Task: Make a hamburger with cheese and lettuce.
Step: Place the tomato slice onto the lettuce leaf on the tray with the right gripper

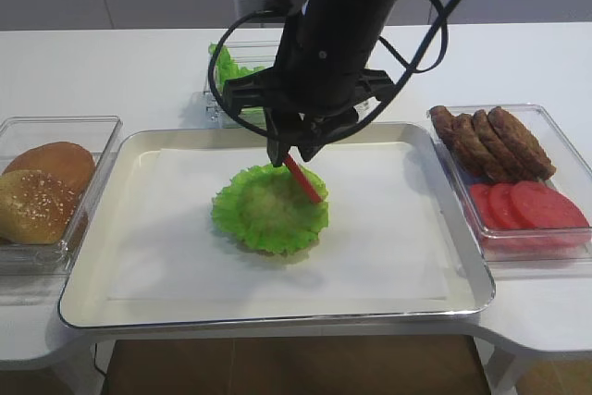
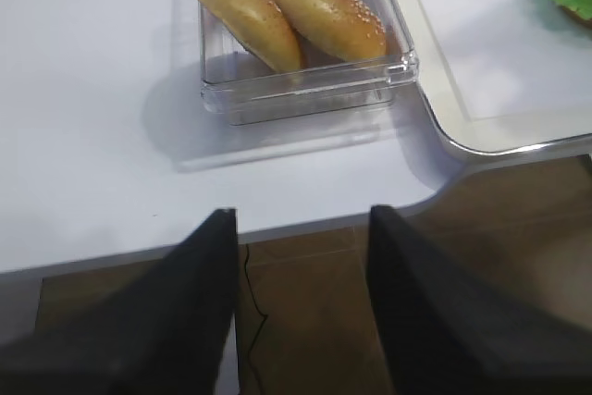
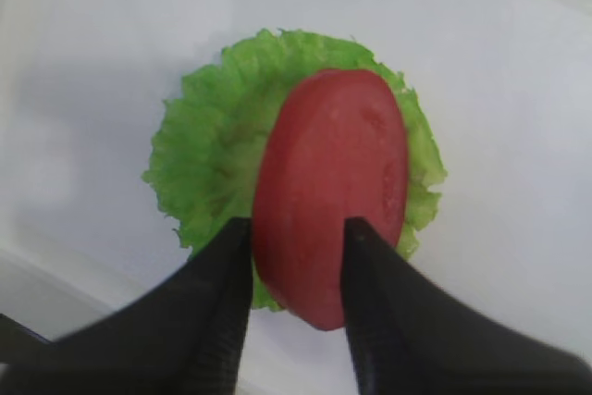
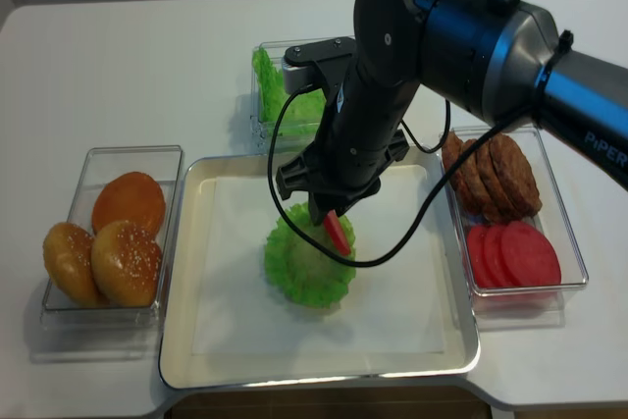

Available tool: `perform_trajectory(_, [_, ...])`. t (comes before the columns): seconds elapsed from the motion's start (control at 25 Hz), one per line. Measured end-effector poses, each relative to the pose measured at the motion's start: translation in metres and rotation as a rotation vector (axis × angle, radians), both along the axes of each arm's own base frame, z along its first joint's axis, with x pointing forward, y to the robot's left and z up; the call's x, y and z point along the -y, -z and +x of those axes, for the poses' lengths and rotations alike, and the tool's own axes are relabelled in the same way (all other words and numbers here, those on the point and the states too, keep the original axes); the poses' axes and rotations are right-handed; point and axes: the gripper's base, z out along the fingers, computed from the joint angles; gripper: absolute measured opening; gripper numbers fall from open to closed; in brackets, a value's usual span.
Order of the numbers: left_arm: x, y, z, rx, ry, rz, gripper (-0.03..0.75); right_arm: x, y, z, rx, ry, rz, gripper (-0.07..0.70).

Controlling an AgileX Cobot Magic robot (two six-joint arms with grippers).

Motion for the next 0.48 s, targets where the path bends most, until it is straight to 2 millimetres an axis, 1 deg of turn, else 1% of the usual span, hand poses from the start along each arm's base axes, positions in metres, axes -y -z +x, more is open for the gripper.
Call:
perform_trajectory(0.28, [0.0000,0.0000,0.0000,0.000,0.000,0.000,0.342,-0.0007,-0.0002,-0.0005,-0.002,-0.010,0.007,0.277])
perform_trajectory(0.48, [0.0000,0.0000,0.0000,0.000,0.000,0.000,0.342,-0.0007,-0.0002,-0.0005,-0.002,-0.010,0.007,0.377])
